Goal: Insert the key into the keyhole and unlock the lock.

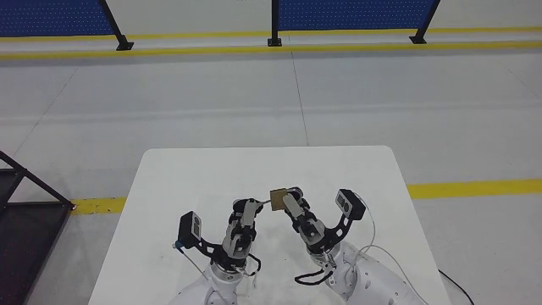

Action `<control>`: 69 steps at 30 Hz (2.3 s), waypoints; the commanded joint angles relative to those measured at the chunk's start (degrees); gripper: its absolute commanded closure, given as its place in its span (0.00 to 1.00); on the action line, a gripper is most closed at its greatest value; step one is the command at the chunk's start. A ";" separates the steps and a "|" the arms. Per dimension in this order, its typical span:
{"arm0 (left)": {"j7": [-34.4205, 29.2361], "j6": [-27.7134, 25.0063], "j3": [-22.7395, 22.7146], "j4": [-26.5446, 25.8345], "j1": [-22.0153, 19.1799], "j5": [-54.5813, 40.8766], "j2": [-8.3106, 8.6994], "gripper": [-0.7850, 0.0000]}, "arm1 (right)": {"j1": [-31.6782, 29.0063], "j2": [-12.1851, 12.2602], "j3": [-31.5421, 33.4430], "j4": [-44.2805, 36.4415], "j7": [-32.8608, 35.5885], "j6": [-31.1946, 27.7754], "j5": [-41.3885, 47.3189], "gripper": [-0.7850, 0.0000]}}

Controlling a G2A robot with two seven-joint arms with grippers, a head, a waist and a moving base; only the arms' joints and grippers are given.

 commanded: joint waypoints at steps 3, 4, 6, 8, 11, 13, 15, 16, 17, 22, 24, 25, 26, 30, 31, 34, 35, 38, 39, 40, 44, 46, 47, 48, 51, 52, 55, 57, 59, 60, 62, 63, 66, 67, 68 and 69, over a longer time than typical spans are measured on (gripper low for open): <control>-0.26 -0.26 -0.07 -0.14 0.17 -0.32 0.13 1.00 | 0.00 0.00 0.00 0.00 0.00 0.00 0.00 1.00; -0.26 -0.26 -0.11 -0.26 0.21 -0.30 0.16 1.00 | 0.00 0.00 0.00 0.00 0.00 0.00 0.00 1.00; -0.18 -0.18 -0.18 -0.34 0.30 -0.25 0.22 1.00 | 0.00 0.00 0.00 0.00 0.00 0.00 0.00 1.00; -0.24 -0.25 -0.15 -0.41 0.33 -0.26 0.26 1.00 | 0.00 0.00 0.00 0.00 0.00 0.00 0.00 1.00; -0.18 -0.18 -0.13 -0.44 0.36 -0.13 0.32 1.00 | 0.00 0.00 0.00 0.00 0.00 0.00 0.00 1.00; -0.08 -0.08 -0.08 -0.45 0.41 -0.17 0.35 1.00 | 0.00 0.00 0.00 0.00 0.00 0.00 0.00 1.00; -0.11 -0.11 -0.08 -0.36 0.42 -0.22 0.40 1.00 | 0.00 0.00 0.00 0.00 0.00 0.00 0.00 1.00; -0.13 -0.13 -0.09 -0.36 0.41 -0.27 0.43 1.00 | 0.00 0.00 0.00 0.00 0.00 0.00 0.00 1.00; -0.23 -0.23 -0.09 -0.32 0.40 -0.23 0.46 1.00 | 0.00 0.00 0.00 0.00 0.00 0.00 0.00 1.00; -0.50 -0.50 -0.12 -0.28 0.40 -0.39 0.59 1.00 | 0.00 0.00 0.00 0.00 0.00 0.00 0.00 1.00; -0.52 -0.52 -0.10 -0.25 0.31 -0.42 0.61 1.00 | 0.00 0.00 0.00 0.00 0.00 0.00 0.00 1.00; -0.49 -0.49 -0.09 -0.12 0.27 -0.46 0.61 1.00 | 0.00 0.00 0.00 0.00 0.00 0.00 0.00 1.00; -0.48 -0.48 -0.05 -0.08 0.22 -0.48 0.60 1.00 | 0.00 0.00 0.00 0.00 0.00 0.00 0.00 1.00; -0.34 -0.34 0.06 -0.01 0.13 -0.69 0.58 1.00 | 0.00 0.00 0.00 0.00 0.00 0.00 0.00 1.00; -0.34 -0.34 0.07 0.00 0.11 -0.71 0.58 1.00 | 0.00 0.00 0.00 0.00 0.00 0.00 0.00 1.00; -0.26 -0.26 0.04 -0.03 0.08 -0.72 0.59 1.00 | 0.00 0.00 0.00 0.00 0.00 0.00 0.00 1.00; -0.26 -0.25 0.03 -0.05 0.09 -0.72 0.60 1.00 | 0.00 0.00 0.00 0.00 0.00 0.00 0.00 1.00; -0.26 -0.26 0.00 -0.13 0.15 -0.71 0.63 1.00 | -0.64 -0.10 0.57 -1.15 2.17 1.61 1.16 1.00; -0.33 -0.33 0.03 -0.17 0.17 -0.71 0.64 1.00 | -0.84 -0.11 0.90 -1.37 2.88 1.79 1.52 1.00; -0.35 -0.35 0.00 -0.19 0.19 -0.73 0.65 1.00 | -1.05 -0.12 1.23 -1.57 3.53 1.90 1.80 1.00; -0.39 -0.39 -0.08 -0.24 0.24 -0.51 0.71 1.00 | -1.95 -0.22 2.56 -2.32 5.53 2.43 2.39 1.00; -0.37 -0.37 -0.10 -0.25 0.28 -0.41 0.74 1.00 | -2.36 -0.30 3.11 -2.54 6.44 2.61 2.45 1.00; -0.31 -0.31 -0.13 -0.20 0.32 -0.48 0.75 1.00 | -2.53 -0.35 3.34 -2.58 6.96 2.74 2.44 1.00; -0.32 -0.32 -0.14 -0.19 0.32 -0.52 0.75 1.00 | -2.69 -0.41 3.57 -2.65 7.45 2.88 2.43 1.00; -0.38 -0.38 -0.15 -0.09 0.33 -0.57 0.78 1.00 | -3.07 -0.60 4.19 -2.84 8.71 3.22 2.25 1.00; -0.42 -0.42 -0.16 -0.07 0.33 -0.58 0.79 1.00 | -3.23 -0.68 4.37 -2.89 8.95 3.40 2.14 1.00; -0.43 -0.43 -0.13 0.09 0.36 -0.28 0.82 1.00 | -3.68 -0.96 4.84 -3.08 9.47 3.67 1.70 1.00; -0.35 -0.35 -0.09 0.36 0.37 0.19 0.84 1.00 | -3.93 -1.15 5.18 -3.10 9.66 3.65 1.55 1.00; -0.25 -0.24 0.02 0.58 0.33 0.60 0.84 0.87 | -4.15 -1.32 5.55 -3.15 9.84 3.60 1.34 1.00; -0.21 -0.20 0.06 0.71 0.28 0.80 0.85 0.74 | -4.27 -1.40 5.73 -3.12 9.95 3.61 1.17 1.00; -0.03 -0.03 0.15 0.97 0.17 1.10 0.84 0.63 | -4.55 -1.57 6.09 -3.15 10.01 3.48 1.00 1.00; 0.04 0.04 0.23 1.01 0.13 1.13 0.83 0.60 | -4.68 -1.64 6.28 -3.15 10.09 3.37 0.92 1.00; 0.18 0.18 0.38 1.11 0.00 1.15 0.83 0.53 | -5.03 -1.85 6.85 -3.14 10.37 3.00 0.84 1.00; 0.20 0.21 0.42 1.11 -0.03 1.11 0.83 0.53 | -5.14 -1.92 7.02 -3.13 10.50 2.89 0.82 1.00; 0.23 0.23 0.44 1.09 -0.06 1.03 0.84 0.53 | -5.25 -1.99 7.21 -3.14 10.60 2.77 0.84 1.00; 0.23 0.23 0.43 1.10 -0.08 0.99 0.86 0.53 | -5.35 -2.05 7.40 -3.14 10.70 2.63 0.86 1.00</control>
